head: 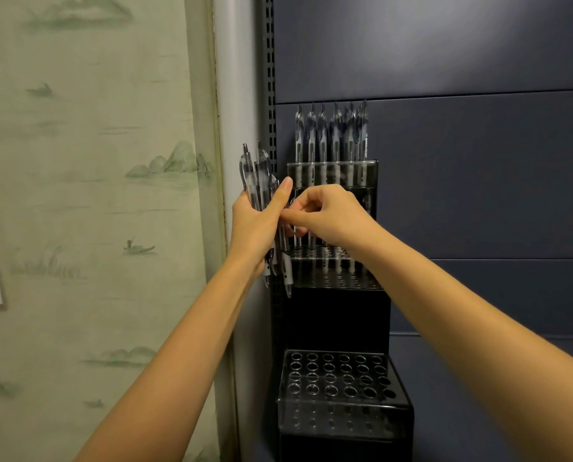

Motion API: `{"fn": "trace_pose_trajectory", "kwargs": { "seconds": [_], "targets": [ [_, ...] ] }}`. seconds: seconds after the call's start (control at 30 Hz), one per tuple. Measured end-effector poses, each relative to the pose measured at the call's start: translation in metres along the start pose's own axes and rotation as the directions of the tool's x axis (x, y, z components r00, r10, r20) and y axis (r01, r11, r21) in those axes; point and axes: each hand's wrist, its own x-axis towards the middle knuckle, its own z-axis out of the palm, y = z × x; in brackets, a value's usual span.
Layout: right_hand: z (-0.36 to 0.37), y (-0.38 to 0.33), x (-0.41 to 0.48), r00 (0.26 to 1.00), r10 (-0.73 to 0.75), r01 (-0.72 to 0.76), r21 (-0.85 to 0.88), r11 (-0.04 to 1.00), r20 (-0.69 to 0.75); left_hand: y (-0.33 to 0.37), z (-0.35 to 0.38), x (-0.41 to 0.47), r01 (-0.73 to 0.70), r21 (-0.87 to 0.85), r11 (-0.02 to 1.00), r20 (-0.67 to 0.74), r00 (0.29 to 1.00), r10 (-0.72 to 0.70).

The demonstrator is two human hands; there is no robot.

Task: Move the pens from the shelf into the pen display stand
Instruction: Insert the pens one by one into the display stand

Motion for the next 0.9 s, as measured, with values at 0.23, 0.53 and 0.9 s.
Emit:
{"fn": "trace_pose_trajectory", "kwargs": {
  "seconds": [0.23, 0.53, 0.9],
  "targets": [
    [-0.026, -0.003, 0.007, 0.995, -0.017, 0.03, 0.121, 0.992, -0.101, 0.0, -0.004, 0.002, -0.037, 0.023, 0.999, 0.098, 0.995, 0.034],
    [-0.041, 0.02, 0.019, 0.928, -0.121, 0.059, -0.18, 0.982, -0.354, 0.0, -0.013, 0.007, -0.071, -0.015, 0.997, 0.179, 0.981, 0.073],
    [-0.027, 0.037, 0.02, 0.95, -0.079, 0.009, -0.228, 0.974, -0.302, 0.003, -0.018, 0.008, -0.078, -0.067, 0.995, 0.217, 0.972, 0.091]
  ]
}}
